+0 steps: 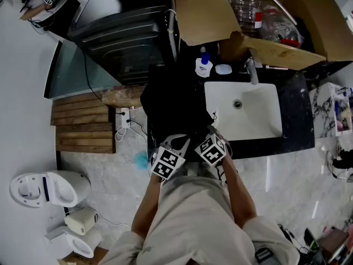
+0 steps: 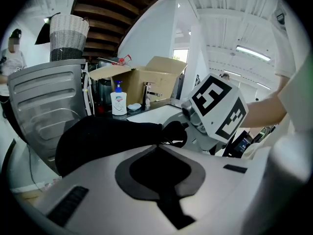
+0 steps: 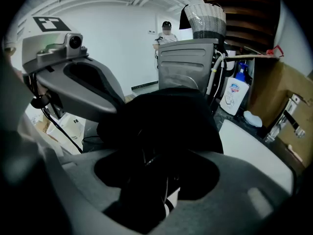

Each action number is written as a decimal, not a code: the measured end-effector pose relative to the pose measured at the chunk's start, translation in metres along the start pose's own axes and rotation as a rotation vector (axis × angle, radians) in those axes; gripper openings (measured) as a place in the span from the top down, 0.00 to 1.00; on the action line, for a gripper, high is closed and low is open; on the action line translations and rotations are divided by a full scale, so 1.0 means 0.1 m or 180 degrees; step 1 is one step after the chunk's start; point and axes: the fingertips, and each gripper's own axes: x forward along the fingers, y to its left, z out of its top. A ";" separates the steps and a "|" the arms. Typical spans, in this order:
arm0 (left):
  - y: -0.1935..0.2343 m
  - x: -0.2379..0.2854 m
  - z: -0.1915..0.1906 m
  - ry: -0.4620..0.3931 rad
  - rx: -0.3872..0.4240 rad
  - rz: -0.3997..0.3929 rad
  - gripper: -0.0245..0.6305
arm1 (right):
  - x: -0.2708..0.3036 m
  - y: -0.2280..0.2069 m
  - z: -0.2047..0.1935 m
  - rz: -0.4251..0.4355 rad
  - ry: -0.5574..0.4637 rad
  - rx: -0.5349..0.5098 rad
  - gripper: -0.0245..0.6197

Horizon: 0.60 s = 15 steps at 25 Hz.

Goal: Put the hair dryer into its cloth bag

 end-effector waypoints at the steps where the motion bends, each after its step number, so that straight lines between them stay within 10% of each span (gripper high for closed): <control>1: 0.00 0.00 0.00 -0.0002 -0.0001 0.0001 0.95 | -0.03 0.00 -0.01 -0.0002 0.0002 -0.0025 0.60; 15: 0.00 -0.03 0.02 -0.0003 0.0002 0.0001 0.95 | -0.66 0.11 -0.22 0.0022 -0.0120 0.0036 0.56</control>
